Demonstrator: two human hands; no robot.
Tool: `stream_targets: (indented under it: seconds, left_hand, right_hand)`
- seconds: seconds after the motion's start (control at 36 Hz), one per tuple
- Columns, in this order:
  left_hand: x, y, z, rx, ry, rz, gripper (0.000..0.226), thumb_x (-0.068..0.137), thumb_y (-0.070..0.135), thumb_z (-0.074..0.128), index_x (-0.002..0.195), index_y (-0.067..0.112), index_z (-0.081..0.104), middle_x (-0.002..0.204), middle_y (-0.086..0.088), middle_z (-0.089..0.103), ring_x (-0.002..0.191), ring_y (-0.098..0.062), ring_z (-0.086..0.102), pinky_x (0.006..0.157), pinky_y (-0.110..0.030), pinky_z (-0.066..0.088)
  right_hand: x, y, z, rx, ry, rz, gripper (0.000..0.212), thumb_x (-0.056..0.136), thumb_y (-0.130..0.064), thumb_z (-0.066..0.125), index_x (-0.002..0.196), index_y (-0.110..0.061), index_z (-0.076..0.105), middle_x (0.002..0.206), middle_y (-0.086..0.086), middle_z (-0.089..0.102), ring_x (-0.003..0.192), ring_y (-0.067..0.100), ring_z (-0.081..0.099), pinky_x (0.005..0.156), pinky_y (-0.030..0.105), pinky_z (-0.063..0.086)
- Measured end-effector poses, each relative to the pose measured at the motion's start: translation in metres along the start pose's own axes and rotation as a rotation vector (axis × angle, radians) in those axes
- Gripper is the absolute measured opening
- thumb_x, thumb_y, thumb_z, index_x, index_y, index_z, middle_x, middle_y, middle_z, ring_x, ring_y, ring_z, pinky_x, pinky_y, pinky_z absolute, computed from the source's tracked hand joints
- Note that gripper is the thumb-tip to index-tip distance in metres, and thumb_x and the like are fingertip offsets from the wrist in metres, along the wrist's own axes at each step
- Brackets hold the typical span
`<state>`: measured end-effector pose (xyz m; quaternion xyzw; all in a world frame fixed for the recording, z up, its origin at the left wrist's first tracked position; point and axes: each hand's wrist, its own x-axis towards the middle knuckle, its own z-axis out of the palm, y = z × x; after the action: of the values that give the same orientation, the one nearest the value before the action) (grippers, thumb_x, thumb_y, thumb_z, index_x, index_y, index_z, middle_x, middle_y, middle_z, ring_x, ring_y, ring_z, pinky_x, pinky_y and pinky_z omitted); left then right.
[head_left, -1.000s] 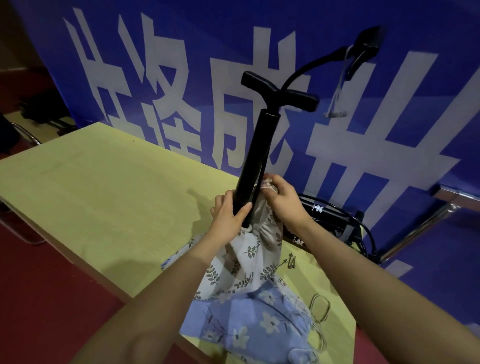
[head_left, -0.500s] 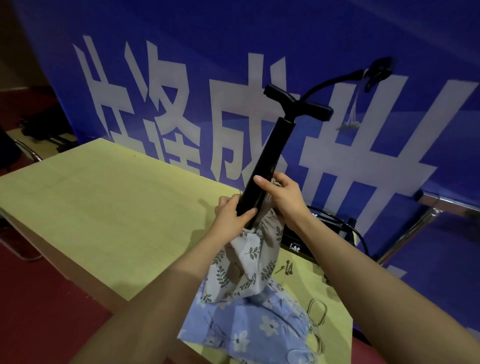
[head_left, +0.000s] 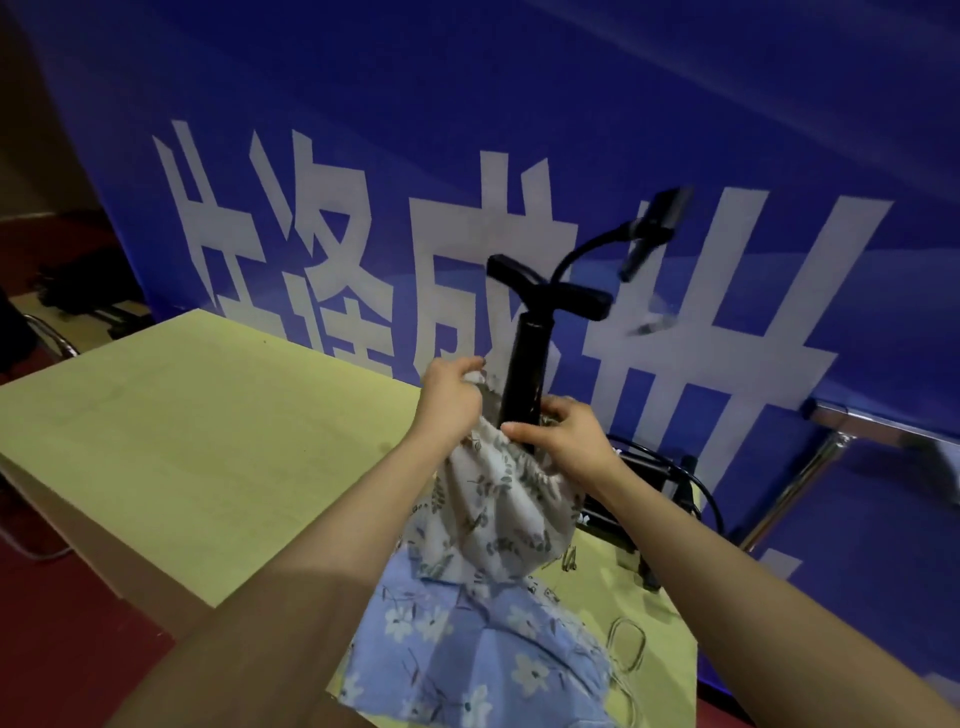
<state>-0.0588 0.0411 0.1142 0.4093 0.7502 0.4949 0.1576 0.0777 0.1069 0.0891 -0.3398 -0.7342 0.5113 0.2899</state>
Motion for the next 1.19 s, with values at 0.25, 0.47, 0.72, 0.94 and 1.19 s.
stream_targets:
  seconds: [0.25,0.47,0.72,0.94,1.19]
  left_hand:
    - [-0.021,0.003,0.01,0.003,-0.04,0.139,0.079,0.076,0.021,0.063,0.143,0.031,0.023,0.127,-0.001,0.025,0.123,-0.024,0.022,0.102,-0.033,0.031]
    - [-0.02,-0.007,0.015,0.082,0.036,0.061,0.015,0.085,0.019,0.06,0.1,0.019,0.064,0.107,0.0,0.04,0.11,-0.027,0.032,0.098,-0.036,0.036]
    - [-0.02,-0.025,0.011,-0.243,0.164,-0.123,0.103,0.079,0.008,0.074,0.149,0.016,-0.002,0.143,-0.014,0.019,0.124,-0.031,0.043,0.101,-0.033,0.039]
    - [-0.027,-0.019,0.001,0.539,0.174,0.329,0.057,0.083,0.009,0.06,0.134,0.027,0.042,0.158,-0.004,0.006,0.143,-0.033,0.006,0.114,-0.049,0.017]
    - [-0.021,-0.001,-0.022,0.425,-0.313,0.39,0.077,0.082,-0.006,0.056,0.146,0.027,0.028,0.157,0.001,0.019,0.146,-0.014,0.004,0.12,-0.044,0.006]
  right_hand:
    - [-0.003,0.005,0.008,-0.2,-0.102,0.004,0.039,0.076,-0.023,0.078,0.111,-0.011,0.065,0.106,0.008,0.059,0.088,0.019,0.063,0.071,0.022,0.051]
    - [-0.012,0.009,-0.004,-0.16,-0.214,-0.014,0.023,0.094,-0.006,0.053,0.117,-0.001,0.055,0.114,0.021,0.061,0.103,0.028,0.061,0.091,0.033,0.052]
    - [-0.011,0.02,-0.016,-0.033,0.087,-0.019,0.009,0.09,-0.01,0.06,0.093,-0.006,0.068,0.078,0.0,0.068,0.067,0.006,0.063,0.064,0.02,0.048]
    - [-0.002,-0.004,-0.026,-0.361,0.147,-0.175,0.022,0.097,-0.013,0.049,0.106,-0.012,0.069,0.094,0.005,0.061,0.086,0.017,0.056,0.076,0.028,0.045]
    - [0.013,-0.038,-0.045,0.009,0.269,-0.095,0.029,0.1,-0.019,0.044,0.076,-0.011,0.057,0.063,0.002,0.053,0.057,0.013,0.05,0.059,0.024,0.045]
